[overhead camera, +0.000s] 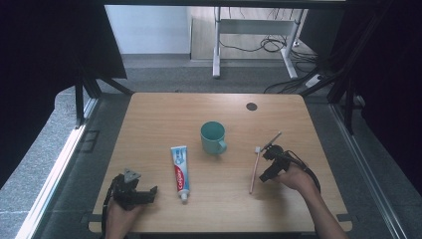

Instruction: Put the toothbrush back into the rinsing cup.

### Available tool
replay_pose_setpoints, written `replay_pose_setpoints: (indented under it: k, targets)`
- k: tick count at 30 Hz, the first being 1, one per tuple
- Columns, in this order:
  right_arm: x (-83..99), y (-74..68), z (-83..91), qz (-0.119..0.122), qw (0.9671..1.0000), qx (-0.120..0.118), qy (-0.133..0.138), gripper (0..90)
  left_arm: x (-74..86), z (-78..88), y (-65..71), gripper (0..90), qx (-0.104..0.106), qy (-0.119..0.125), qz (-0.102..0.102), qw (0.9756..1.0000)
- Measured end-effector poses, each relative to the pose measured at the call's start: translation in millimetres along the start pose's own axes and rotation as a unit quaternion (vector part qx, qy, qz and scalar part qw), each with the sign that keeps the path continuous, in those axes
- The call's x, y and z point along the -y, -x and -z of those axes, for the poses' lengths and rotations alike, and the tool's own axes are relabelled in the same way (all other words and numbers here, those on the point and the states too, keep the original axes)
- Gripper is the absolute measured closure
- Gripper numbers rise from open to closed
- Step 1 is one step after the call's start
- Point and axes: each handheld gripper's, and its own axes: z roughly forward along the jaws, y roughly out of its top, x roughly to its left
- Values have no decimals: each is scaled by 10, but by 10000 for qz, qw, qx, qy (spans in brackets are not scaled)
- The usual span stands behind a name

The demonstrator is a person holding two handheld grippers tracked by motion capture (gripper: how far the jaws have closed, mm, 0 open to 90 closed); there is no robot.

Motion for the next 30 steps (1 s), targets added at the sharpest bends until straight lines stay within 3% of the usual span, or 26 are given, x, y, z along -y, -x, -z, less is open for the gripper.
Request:
replay_pose_setpoints:
  k: [6, 12, 25, 30]
  targets:
    - [-120, -40, -30, 56, 9992, 59, -399, 160, 0, 0, 0, 0, 0, 0, 0, 10000]
    - [-214, -74, -63, 44, 9982, 54, -601, 166, 0, 0, 1, 0, 0, 1, 4, 10000]
    - [-412, -171, -81, -41, 9979, -104, -633, 219, 0, 0, 1, 0, 1, 3, 3, 10000]
    - [-468, -200, -126, -73, 9980, -40, -620, 241, 0, 0, 1, 0, 2, 3, 5, 10000]
